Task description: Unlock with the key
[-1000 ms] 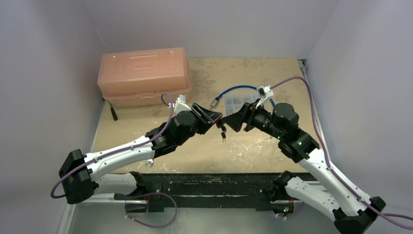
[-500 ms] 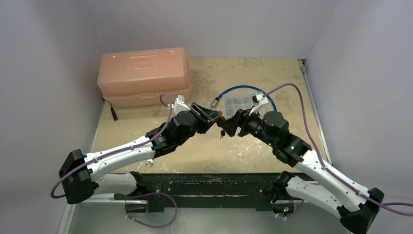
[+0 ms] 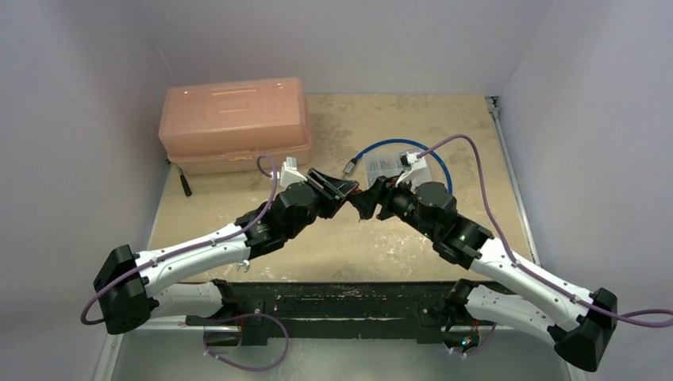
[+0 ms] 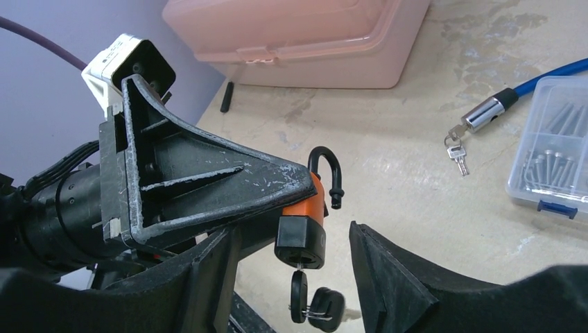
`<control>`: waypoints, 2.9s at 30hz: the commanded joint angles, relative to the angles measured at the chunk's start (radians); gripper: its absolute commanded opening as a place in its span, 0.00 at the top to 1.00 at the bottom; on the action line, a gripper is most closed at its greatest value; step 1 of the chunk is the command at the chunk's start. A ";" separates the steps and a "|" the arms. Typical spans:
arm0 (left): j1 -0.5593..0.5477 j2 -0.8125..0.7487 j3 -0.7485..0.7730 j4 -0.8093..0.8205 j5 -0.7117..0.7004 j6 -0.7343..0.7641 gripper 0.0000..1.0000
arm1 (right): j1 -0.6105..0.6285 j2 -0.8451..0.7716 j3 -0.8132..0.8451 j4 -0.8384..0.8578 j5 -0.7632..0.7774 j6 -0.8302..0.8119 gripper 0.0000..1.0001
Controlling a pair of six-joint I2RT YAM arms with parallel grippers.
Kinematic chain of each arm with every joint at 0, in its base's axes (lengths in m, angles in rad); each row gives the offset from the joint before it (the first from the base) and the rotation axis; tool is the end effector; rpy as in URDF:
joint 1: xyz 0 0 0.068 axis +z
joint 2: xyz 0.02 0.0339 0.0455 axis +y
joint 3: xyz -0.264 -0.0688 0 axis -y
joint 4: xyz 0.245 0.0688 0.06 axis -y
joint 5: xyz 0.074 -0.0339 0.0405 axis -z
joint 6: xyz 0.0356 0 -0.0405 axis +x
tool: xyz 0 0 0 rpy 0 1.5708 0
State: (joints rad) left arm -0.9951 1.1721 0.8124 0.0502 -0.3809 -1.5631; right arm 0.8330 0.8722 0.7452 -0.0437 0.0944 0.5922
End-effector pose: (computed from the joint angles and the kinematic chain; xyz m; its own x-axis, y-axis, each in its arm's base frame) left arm 0.1580 -0.2192 0.2941 -0.5872 -0.8004 -0.1206 -0.1613 0.2617 -0.9516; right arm 0.1429 0.1522 0.3256 -0.4711 0.3079 -0.8266 -0.4956 0.6828 0.5368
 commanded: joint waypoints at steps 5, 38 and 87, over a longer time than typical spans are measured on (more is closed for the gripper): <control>-0.004 -0.046 -0.005 0.098 -0.014 -0.022 1.00 | 0.020 0.033 -0.004 0.091 0.062 0.001 0.37; -0.004 -0.077 -0.016 0.084 -0.019 -0.074 1.00 | 0.172 -0.006 -0.170 0.399 0.352 -0.061 0.41; 0.006 -0.349 -0.158 0.058 0.044 0.240 0.23 | 0.176 -0.172 -0.187 0.376 0.128 -0.040 1.00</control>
State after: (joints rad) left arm -0.9951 0.8902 0.6971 0.0872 -0.3534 -1.3941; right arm 1.0122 0.7582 0.5598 0.2527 0.2909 0.5507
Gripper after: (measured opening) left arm 0.789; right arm 0.349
